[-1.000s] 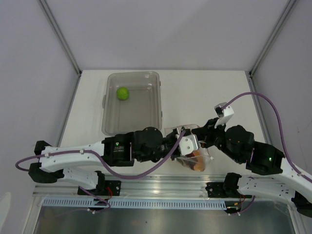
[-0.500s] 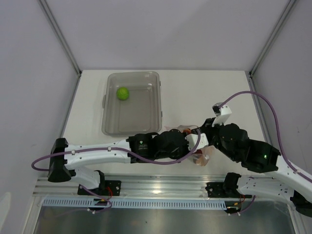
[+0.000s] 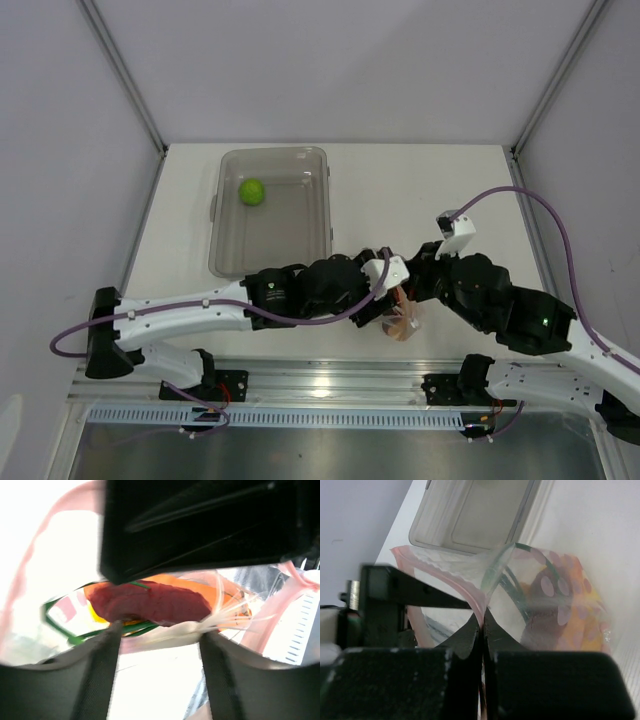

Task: Place the food in the zip-top bag and seal the zipper
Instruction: Place the fake vegetable in the zipper food storage bag, then pick up the fake fruit from the bin, then place the fake fruit in the zipper food storage bag, then zip the zipper food storage bag at the center of the board.

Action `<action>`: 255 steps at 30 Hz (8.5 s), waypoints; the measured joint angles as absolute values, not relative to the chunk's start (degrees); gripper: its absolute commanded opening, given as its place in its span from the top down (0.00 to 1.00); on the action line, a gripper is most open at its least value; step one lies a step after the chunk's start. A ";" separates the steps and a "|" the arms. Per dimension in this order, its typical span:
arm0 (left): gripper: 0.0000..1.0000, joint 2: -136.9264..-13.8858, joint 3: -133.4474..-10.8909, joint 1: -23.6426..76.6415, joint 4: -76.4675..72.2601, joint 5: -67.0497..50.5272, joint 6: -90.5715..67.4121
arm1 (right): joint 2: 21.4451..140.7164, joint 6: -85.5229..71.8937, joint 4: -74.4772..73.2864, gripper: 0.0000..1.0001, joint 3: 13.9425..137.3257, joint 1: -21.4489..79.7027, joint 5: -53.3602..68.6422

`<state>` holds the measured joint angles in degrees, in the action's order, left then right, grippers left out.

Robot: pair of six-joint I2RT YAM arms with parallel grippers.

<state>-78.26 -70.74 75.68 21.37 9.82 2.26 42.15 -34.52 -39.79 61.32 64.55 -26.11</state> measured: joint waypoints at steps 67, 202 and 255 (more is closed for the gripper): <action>0.01 -116.55 -110.37 17.50 43.03 19.46 -43.00 | 45.10 -32.05 -38.35 1.00 61.30 61.39 -24.03; 0.01 -65.84 -59.88 61.39 12.97 -14.37 -25.82 | 46.35 -36.58 -38.63 1.00 59.31 47.29 -8.93; 0.99 -82.94 -91.09 50.61 41.43 -14.44 -11.60 | 36.82 -31.03 -51.16 0.44 62.28 47.22 -1.98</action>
<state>-82.94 -91.09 50.61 41.43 -14.44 -11.60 36.82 -31.03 -51.16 62.28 47.22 -1.98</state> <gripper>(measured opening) 0.008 0.568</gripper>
